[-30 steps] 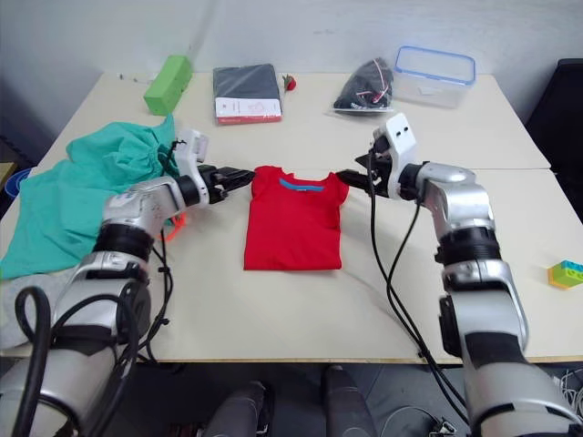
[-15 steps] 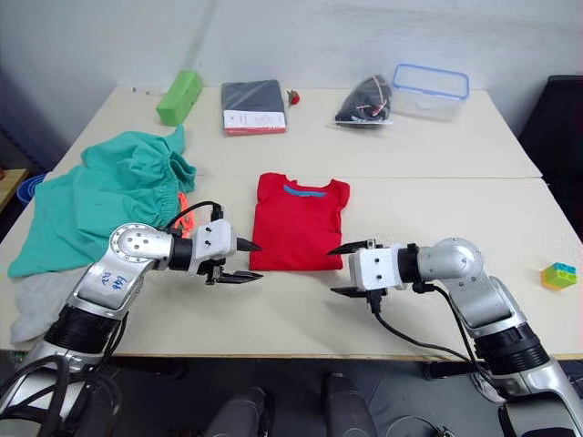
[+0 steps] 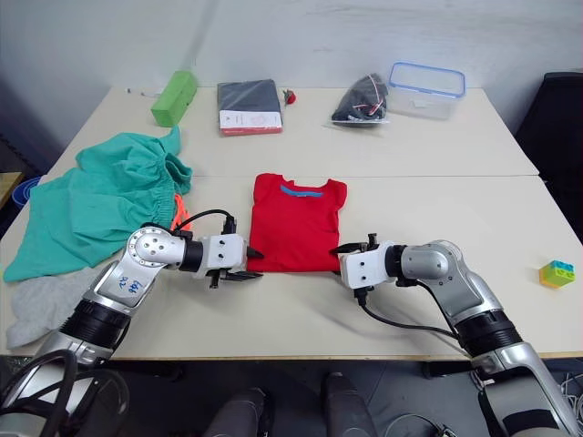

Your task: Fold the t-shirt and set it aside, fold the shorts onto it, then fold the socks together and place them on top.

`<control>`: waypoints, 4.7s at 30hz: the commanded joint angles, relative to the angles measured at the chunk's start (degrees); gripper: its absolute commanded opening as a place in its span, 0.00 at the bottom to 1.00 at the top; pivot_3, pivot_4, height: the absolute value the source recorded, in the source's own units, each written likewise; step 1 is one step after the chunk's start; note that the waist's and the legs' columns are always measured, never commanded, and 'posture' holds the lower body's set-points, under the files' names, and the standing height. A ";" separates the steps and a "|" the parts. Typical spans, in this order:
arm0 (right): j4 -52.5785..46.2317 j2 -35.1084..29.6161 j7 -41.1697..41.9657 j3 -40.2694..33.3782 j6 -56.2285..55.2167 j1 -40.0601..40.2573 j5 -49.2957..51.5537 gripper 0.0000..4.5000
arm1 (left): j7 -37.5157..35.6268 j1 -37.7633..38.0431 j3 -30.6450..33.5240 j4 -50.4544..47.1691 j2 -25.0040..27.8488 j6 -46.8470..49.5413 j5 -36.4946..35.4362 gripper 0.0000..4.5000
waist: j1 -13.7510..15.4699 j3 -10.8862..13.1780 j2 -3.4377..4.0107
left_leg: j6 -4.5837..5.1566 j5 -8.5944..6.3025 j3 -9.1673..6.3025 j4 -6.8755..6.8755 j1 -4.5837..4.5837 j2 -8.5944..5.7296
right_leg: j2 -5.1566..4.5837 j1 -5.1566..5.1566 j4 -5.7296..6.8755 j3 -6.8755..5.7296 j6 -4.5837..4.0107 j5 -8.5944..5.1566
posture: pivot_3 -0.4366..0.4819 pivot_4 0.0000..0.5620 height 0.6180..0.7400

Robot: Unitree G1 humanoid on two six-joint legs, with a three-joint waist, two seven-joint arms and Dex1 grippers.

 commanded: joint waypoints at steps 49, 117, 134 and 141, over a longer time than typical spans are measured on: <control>-34.73 -1.89 -3.53 -3.48 48.95 10.40 31.94 0.24 | 4.83 6.44 10.35 -25.02 -0.61 41.77 -29.83 0.14 | 0.10 0.02 -0.08 | -0.08 -0.12 -0.10 -0.12 -0.11 0.12 | 0.05 -0.05 -0.31 -0.09 -0.04 -0.06 | 0.48 0.27 1.00; -36.33 -6.50 -7.08 -30.20 92.14 17.75 60.27 0.36 | 2.44 1.10 8.95 -21.26 -4.02 34.66 -24.32 0.04 | 1.24 -0.14 -0.07 | -0.18 -0.07 -0.95 -0.15 -0.82 0.07 | -0.17 -0.32 -0.54 -0.34 -0.13 -0.05 | 0.48 0.27 1.00; -21.30 2.25 -17.84 -24.80 108.36 4.76 61.63 1.00 | 3.16 1.60 4.61 -18.62 -4.62 28.51 -18.31 1.00 | 1.29 -0.14 -0.05 | -0.10 -0.03 -0.86 -0.07 -0.80 0.05 | -0.11 -0.25 -0.57 -0.32 -0.11 -0.01 | 0.48 0.27 1.00; -12.92 9.94 -21.03 -23.24 110.10 -1.81 59.09 1.00 | 2.66 1.85 6.73 -20.17 -4.67 31.12 -21.39 0.74 | -0.38 -0.15 -0.06 | -0.10 -0.02 -0.86 -0.06 -0.74 0.07 | -0.06 -0.26 -0.44 -0.28 -0.11 0.01 | 0.48 0.27 1.00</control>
